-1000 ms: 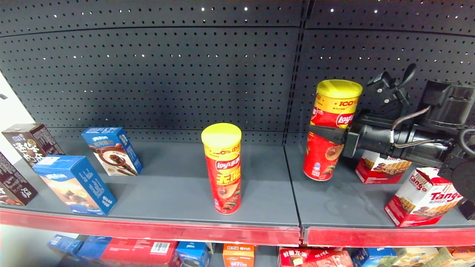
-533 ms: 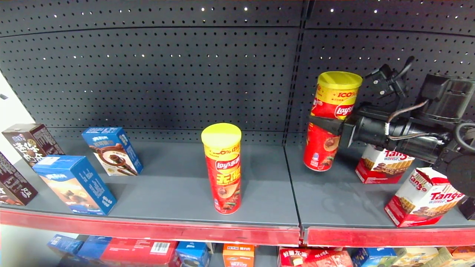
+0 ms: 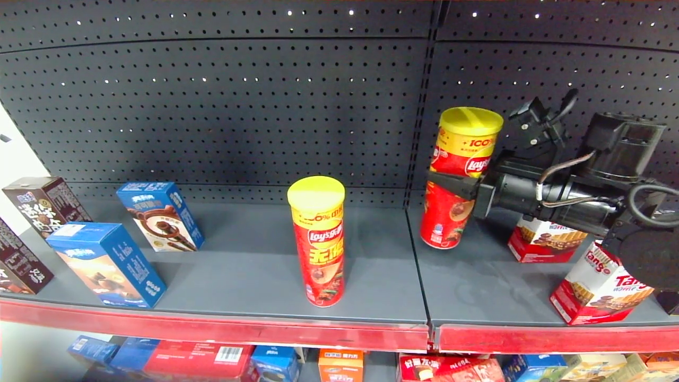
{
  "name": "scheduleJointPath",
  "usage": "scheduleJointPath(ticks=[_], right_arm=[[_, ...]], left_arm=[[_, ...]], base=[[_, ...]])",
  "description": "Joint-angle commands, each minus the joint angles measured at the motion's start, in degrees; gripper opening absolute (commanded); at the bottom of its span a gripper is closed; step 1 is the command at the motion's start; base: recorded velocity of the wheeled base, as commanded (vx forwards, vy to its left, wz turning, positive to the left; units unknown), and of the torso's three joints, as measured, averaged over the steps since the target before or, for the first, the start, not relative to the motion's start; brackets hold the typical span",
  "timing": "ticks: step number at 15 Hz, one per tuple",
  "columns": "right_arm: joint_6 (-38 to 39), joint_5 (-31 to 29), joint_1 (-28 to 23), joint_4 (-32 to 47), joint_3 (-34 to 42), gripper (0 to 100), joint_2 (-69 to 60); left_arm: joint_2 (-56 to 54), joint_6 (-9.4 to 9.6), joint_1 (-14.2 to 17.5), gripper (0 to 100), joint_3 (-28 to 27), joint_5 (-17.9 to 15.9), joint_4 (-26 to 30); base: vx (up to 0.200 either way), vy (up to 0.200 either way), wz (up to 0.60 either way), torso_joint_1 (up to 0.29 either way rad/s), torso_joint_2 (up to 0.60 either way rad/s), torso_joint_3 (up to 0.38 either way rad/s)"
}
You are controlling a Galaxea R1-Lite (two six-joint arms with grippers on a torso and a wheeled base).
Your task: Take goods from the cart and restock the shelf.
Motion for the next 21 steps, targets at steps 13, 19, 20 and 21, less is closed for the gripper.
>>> scheduleJointPath(ticks=[13,19,20,21], right_arm=[[0.32,5.29,5.71,0.06,-14.24,0,14.89],[0.32,6.17,7.82,3.58,-28.3,0,24.21],[0.23,5.55,8.26,3.93,-30.15,0,25.53],[0.23,5.55,8.53,4.02,-31.03,0,25.97]], left_arm=[[0.11,0.05,0.0,100,-0.02,-0.05,-0.02],[0.11,0.05,0.0,100,-0.02,-0.05,-0.02],[0.11,0.05,0.0,100,-0.02,-0.05,-0.02],[0.11,0.05,0.0,100,-0.02,-0.05,-0.02]], base=[[0.0,0.0,0.0,0.0,0.0,0.0],[0.0,0.0,0.0,0.0,0.0,0.0],[0.0,0.0,0.0,0.0,0.0,0.0],[0.0,0.0,0.0,0.0,0.0,0.0]])
